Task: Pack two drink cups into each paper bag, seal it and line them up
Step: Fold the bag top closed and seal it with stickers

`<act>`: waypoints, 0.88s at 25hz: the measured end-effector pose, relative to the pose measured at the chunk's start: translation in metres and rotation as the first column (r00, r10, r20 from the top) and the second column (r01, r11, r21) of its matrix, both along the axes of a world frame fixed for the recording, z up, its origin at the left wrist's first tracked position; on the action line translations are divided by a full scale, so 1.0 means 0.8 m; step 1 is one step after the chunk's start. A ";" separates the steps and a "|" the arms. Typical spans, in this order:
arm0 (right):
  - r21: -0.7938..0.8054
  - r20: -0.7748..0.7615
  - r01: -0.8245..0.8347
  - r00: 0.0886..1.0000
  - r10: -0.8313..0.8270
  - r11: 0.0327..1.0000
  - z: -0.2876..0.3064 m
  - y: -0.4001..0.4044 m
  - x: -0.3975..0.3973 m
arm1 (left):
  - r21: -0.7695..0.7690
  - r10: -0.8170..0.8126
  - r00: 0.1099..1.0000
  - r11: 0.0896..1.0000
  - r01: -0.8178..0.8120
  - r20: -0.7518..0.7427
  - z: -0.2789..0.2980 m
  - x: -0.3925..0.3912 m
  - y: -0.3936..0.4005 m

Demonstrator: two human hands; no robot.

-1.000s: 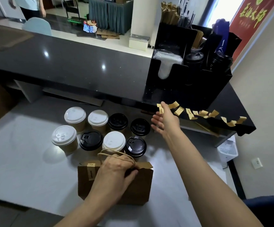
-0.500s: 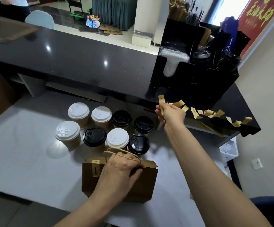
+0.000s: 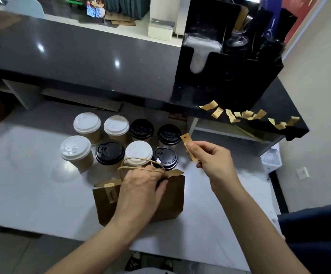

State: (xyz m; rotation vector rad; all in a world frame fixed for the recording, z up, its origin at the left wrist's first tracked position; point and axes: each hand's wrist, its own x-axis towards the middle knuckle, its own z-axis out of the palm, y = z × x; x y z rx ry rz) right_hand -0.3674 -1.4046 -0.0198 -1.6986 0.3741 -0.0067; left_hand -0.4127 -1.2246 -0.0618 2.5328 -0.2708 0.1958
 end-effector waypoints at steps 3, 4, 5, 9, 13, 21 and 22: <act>-0.009 0.028 -0.016 0.999 0.016 1.000 -0.002 0.001 -0.032 | 0.003 0.027 0.999 1.000 -0.027 -0.017 -0.001 0.002 -0.002; -0.012 0.032 -0.013 0.999 0.013 1.000 -0.005 0.002 -0.039 | 0.005 0.033 0.999 0.999 -0.033 -0.020 -0.002 0.002 -0.003; -0.011 0.034 -0.004 0.999 0.004 1.000 -0.008 0.004 -0.045 | 0.007 0.033 0.999 0.999 -0.033 -0.020 -0.001 0.002 -0.004; 0.038 0.040 0.052 0.998 -0.054 0.998 -0.021 0.013 -0.059 | 0.031 0.036 0.999 0.999 -0.035 -0.012 0.002 0.001 -0.004; 0.066 0.005 0.019 1.000 -0.019 0.998 -0.037 0.027 -0.069 | 0.047 0.041 0.999 0.998 -0.040 -0.004 0.003 0.000 -0.005; 0.066 -0.029 0.124 0.992 -0.123 0.990 -0.057 0.044 -0.078 | -0.003 0.005 1.000 1.000 -0.005 0.003 0.001 -0.001 -0.006; 0.062 -0.026 0.129 0.991 -0.128 0.990 -0.057 0.044 -0.077 | -0.003 0.007 1.000 1.000 -0.007 0.010 0.002 -0.002 -0.006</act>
